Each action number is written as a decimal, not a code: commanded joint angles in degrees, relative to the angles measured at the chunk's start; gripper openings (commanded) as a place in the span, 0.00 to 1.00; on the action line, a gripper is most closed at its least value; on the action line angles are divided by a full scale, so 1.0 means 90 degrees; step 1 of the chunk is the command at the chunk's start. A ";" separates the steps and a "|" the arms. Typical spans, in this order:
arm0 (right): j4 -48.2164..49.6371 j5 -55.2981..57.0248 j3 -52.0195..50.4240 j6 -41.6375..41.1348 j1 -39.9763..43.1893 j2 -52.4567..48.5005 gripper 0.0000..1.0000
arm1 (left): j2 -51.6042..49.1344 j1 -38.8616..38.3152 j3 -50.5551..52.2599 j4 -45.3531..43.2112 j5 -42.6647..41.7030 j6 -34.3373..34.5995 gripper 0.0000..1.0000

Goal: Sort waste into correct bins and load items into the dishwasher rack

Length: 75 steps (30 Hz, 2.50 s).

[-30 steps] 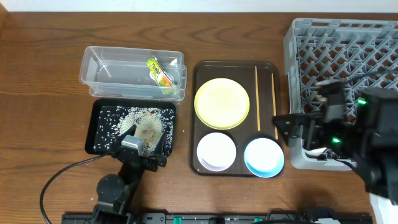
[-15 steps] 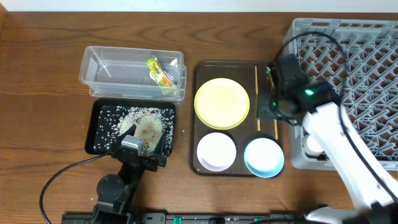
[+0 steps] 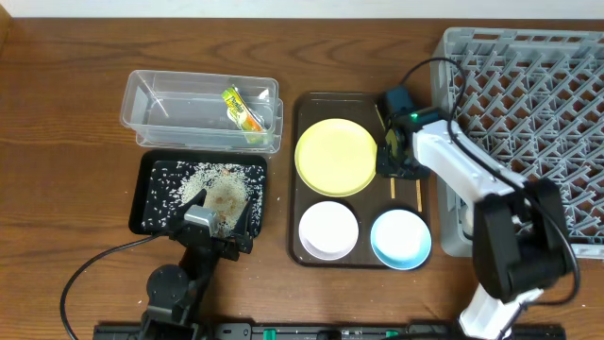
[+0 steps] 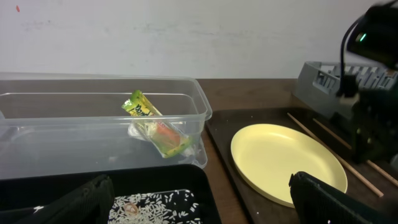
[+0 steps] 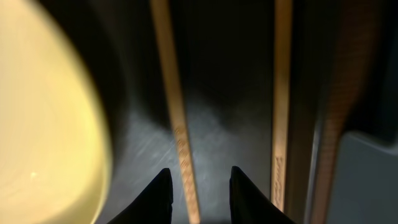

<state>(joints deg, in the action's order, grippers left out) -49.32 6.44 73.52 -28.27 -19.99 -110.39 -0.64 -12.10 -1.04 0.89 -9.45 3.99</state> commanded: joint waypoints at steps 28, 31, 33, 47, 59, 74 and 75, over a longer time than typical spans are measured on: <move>-0.0185 -0.0486 0.0017 0.1195 0.0971 0.2421 0.01 | 0.0005 0.0022 0.0090 0.0233 -0.0063 -0.0107 0.92; -0.0185 -0.0153 0.0017 0.1741 0.1151 0.2798 0.01 | 0.0005 0.0022 0.0090 0.0233 -0.0063 -0.0107 0.92; -0.0187 0.0260 0.0017 0.1940 0.1270 0.2868 0.01 | 0.0005 0.0022 0.0090 0.0233 -0.0061 -0.0107 0.92; 0.0442 0.1328 -0.0148 0.2535 0.1882 0.1768 0.01 | 0.0005 0.0022 0.0090 0.0233 -0.0063 -0.0107 0.92; 0.0211 0.0058 0.0012 0.2234 0.1787 0.1977 0.59 | 0.0005 0.0022 0.0090 0.0233 -0.0061 -0.0107 0.92; -0.0092 -0.0022 -0.0323 0.1219 0.0075 0.2482 0.50 | 0.0005 0.0022 0.0090 0.0233 -0.0063 -0.0107 0.92; -0.0092 0.0272 -0.0357 0.1008 0.0039 0.2378 0.50 | 0.0005 0.0022 0.0090 0.0233 -0.0063 -0.0107 0.92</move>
<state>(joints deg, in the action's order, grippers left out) -49.91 0.08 71.90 -12.53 -18.63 -86.46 -0.64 -12.10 -1.06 0.97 -9.43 3.99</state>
